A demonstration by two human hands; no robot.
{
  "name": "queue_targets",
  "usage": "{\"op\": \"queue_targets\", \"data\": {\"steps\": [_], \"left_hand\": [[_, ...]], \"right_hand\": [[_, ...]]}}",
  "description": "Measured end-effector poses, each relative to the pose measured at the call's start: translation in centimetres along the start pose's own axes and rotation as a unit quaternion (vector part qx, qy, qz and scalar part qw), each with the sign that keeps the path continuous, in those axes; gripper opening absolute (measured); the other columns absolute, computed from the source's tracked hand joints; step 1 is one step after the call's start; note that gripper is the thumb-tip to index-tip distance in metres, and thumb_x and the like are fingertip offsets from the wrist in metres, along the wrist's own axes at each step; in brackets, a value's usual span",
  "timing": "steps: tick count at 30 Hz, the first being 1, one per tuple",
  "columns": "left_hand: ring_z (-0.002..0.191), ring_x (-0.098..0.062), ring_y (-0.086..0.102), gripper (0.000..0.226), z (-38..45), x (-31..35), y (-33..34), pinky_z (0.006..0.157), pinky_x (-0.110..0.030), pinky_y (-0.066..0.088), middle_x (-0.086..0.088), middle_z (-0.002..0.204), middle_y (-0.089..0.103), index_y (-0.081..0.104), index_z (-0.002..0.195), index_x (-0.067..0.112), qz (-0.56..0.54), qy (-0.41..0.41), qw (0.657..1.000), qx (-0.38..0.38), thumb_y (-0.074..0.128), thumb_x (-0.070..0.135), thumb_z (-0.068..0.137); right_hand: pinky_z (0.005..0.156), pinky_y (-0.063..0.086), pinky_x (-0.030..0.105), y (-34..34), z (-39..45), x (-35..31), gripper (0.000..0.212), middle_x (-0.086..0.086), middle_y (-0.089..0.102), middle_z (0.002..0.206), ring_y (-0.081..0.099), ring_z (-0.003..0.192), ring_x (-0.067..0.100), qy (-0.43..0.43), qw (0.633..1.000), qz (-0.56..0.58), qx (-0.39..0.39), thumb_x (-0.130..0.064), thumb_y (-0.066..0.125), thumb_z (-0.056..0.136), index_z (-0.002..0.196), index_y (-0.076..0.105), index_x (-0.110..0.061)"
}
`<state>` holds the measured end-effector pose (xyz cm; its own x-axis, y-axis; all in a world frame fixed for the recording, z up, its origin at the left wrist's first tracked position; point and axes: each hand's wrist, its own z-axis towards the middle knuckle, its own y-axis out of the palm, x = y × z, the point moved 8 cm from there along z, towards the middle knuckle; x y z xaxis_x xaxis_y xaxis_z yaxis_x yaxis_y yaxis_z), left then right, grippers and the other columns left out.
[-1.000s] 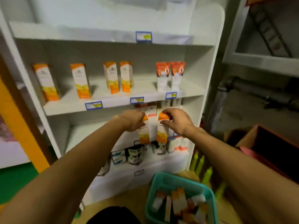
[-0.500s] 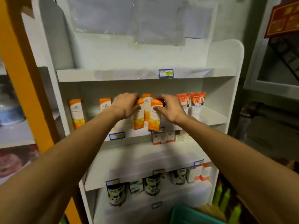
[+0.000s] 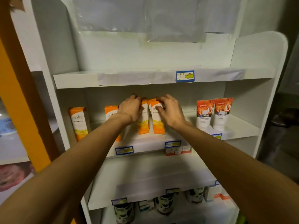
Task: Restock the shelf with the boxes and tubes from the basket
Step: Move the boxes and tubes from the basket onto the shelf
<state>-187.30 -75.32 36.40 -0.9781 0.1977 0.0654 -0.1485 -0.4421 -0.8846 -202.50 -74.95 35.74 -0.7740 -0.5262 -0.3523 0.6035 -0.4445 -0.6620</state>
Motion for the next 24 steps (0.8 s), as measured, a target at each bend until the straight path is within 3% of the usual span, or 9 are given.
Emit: {"op": "queue_targets", "data": {"steps": [3, 6, 10, 13, 24], "left_hand": [[0.126, -0.033, 0.049, 0.048, 0.3, 0.0, 0.3, 0.102, -0.046, 0.047, -0.011, 0.141, 0.047, 0.045, 0.143, 0.019, 0.006, -0.015, 1.0, -0.016, 0.053, 0.035, 0.098], [0.136, -0.035, 0.039, 0.062, -0.2, 0.9, 0.4, 0.107, -0.047, 0.04, -0.013, 0.153, 0.036, 0.033, 0.15, 0.016, 0.037, 0.006, 0.999, -0.016, 0.054, 0.038, 0.096], [0.147, -0.033, 0.023, 0.078, -1.4, 2.1, 0.3, 0.116, -0.047, 0.028, -0.013, 0.163, 0.018, 0.017, 0.156, 0.014, 0.07, 0.017, 0.997, -0.03, 0.054, 0.046, 0.096], [0.151, -0.032, 0.011, 0.088, -2.5, 2.8, 0.1, 0.121, -0.045, 0.016, -0.013, 0.165, 0.007, 0.005, 0.158, 0.012, 0.103, 0.026, 0.993, -0.044, 0.053, 0.049, 0.096], [0.152, -0.031, 0.008, 0.092, -7.0, 6.1, -0.7, 0.123, -0.046, 0.011, -0.014, 0.165, 0.006, 0.001, 0.158, 0.007, 0.129, 0.036, 0.99, -0.033, 0.051, 0.053, 0.094]], "right_hand": [[0.1, 0.047, 0.038, 1.0, -0.4, 0.2, 0.051, 0.002, 0.048, 0.143, 0.05, 0.128, 0.022, -0.004, 0.999, -0.026, -0.022, -0.031, 0.059, 0.097, 0.144, 0.045, -0.021], [0.11, 0.038, 0.042, 1.2, -1.6, 0.8, 0.062, 0.003, 0.028, 0.16, 0.03, 0.145, 0.024, -0.004, 0.997, -0.067, -0.041, -0.036, 0.053, 0.099, 0.154, 0.028, -0.021], [0.121, 0.018, 0.043, 1.0, -3.0, 1.3, 0.078, 0.004, 0.011, 0.166, 0.011, 0.152, 0.025, -0.007, 0.994, -0.077, -0.08, -0.041, 0.052, 0.099, 0.159, 0.007, -0.02], [0.123, 0.014, 0.042, 0.3, -3.5, 1.3, 0.088, 0.004, 0.002, 0.167, 0.006, 0.153, 0.024, 0.002, 0.993, -0.074, -0.089, -0.042, 0.054, 0.097, 0.159, -0.004, -0.018], [0.122, 0.01, 0.039, -4.1, -9.7, 1.4, 0.084, 0.006, 0.001, 0.167, 0.002, 0.153, 0.021, 0.042, 0.986, -0.102, -0.126, -0.049, 0.046, 0.1, 0.159, -0.001, -0.012]]}}
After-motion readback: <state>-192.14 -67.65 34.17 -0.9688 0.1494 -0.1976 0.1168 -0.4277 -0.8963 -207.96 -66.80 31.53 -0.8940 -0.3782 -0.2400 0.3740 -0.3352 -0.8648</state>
